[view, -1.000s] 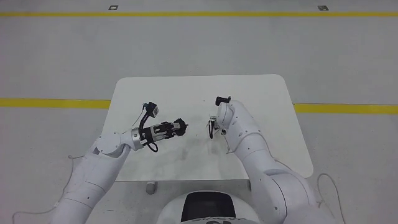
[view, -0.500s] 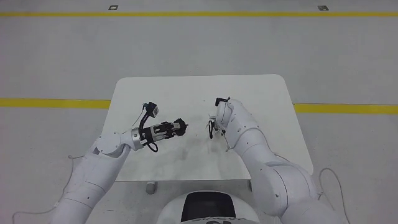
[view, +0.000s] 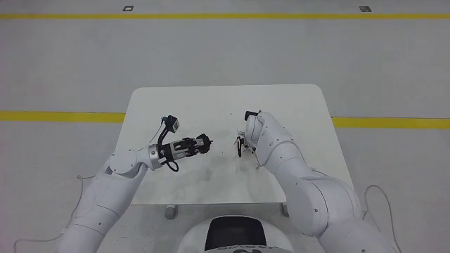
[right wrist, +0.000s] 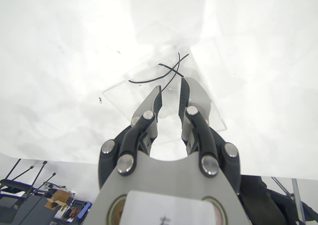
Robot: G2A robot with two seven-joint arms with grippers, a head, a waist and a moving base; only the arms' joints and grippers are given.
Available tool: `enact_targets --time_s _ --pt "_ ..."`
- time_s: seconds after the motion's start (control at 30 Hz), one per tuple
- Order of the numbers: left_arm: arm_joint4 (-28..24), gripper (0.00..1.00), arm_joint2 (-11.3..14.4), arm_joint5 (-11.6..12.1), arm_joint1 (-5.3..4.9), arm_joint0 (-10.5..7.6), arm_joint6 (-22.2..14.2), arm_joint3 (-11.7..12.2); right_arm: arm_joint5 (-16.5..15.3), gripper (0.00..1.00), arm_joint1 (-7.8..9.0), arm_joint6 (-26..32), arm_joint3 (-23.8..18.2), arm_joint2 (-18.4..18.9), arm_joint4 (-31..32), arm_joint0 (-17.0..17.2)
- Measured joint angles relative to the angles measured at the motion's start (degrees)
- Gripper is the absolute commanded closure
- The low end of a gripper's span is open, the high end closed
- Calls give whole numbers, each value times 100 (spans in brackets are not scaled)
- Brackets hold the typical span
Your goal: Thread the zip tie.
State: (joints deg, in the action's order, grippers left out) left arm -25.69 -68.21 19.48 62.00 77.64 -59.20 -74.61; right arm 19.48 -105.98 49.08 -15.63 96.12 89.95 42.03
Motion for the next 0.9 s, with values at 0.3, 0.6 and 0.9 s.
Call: enact_targets --time_s 0.3,0.6,0.9 --pt "0 100 0 0 0 0 0 0 0 82 11 -203 223 86 0 -107" --pt "0 100 0 0 0 0 0 0 0 80 3 -416 377 84 0 -182" --pt "0 100 0 0 0 0 0 0 0 80 -3 -480 507 66 0 -231"
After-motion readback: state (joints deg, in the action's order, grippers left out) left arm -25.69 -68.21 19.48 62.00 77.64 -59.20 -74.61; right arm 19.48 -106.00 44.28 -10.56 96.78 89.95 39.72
